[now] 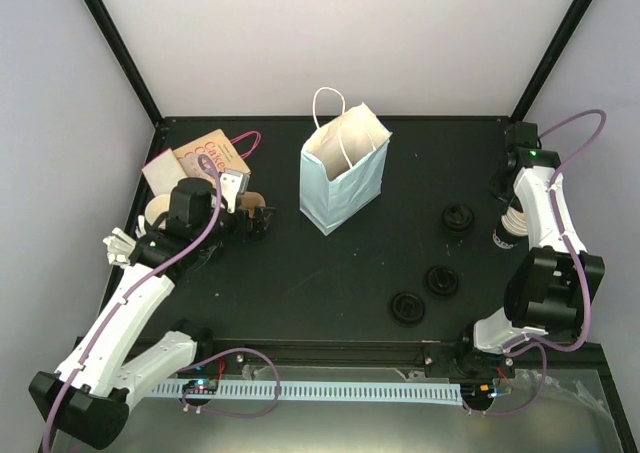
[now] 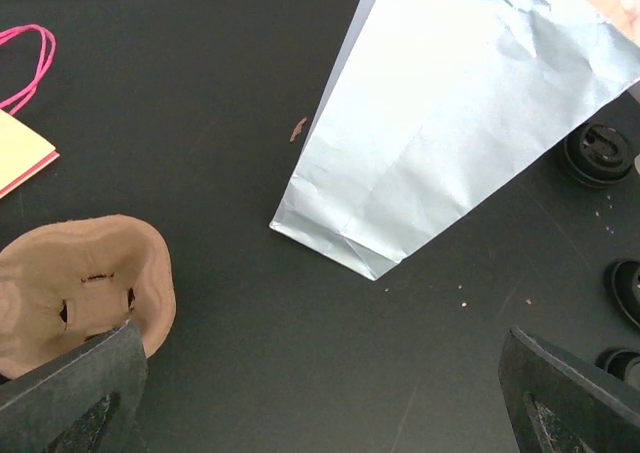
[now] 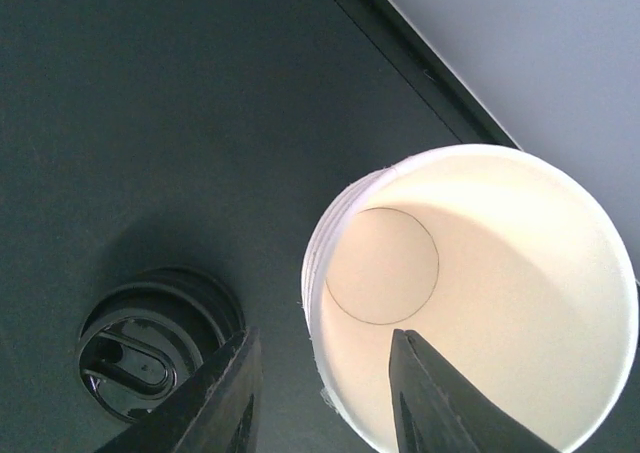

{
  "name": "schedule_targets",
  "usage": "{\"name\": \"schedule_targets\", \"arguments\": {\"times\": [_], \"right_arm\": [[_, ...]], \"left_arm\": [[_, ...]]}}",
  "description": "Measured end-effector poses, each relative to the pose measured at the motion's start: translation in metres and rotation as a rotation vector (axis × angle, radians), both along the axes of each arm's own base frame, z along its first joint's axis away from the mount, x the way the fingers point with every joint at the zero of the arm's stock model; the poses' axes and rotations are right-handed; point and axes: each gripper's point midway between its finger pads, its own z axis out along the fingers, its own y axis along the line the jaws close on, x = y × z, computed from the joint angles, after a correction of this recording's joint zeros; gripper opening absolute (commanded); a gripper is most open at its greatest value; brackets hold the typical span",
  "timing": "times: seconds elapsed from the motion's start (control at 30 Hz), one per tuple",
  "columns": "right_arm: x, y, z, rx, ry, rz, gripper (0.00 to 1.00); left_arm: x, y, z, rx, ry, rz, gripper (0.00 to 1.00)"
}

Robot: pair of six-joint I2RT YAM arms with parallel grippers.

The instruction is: Pack the takeout coffee

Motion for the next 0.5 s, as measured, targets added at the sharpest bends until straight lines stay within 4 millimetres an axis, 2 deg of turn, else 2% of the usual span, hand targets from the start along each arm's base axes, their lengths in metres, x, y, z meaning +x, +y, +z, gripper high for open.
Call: {"name": "schedule_targets", "arguments": {"times": [0.07, 0.13, 0.23, 0.37, 0.5], "right_arm": [[0.0008, 0.0001, -0.0032, 0.002, 0.009, 0.001, 0.36], [0.0013, 0.0, -0.0054, 0.003, 0.015, 0.001, 0.29], [0.0032, 0.0001, -0.0074, 0.006, 0.015, 0.001, 0.24], [0.004, -0.0008, -0.0067, 0.001, 0.011, -0.001, 0.06], [0.0028, -0.0018, -0.0052, -0.005, 0.009, -0.008, 0.03]], "left_arm": [[-0.0002, 0.0005, -0.0023, 0.003, 0.004, 0.002, 0.99], [-0.0001, 0.001, -0.0033, 0.005, 0.006, 0.005, 0.99], [0.0, 0.0013, -0.0037, 0.006, 0.006, 0.006, 0.99], [0.0002, 0.0017, -0.0044, 0.009, 0.007, 0.008, 0.99], [0.0003, 0.0017, -0.0044, 0.009, 0.007, 0.009, 0.99]]}}
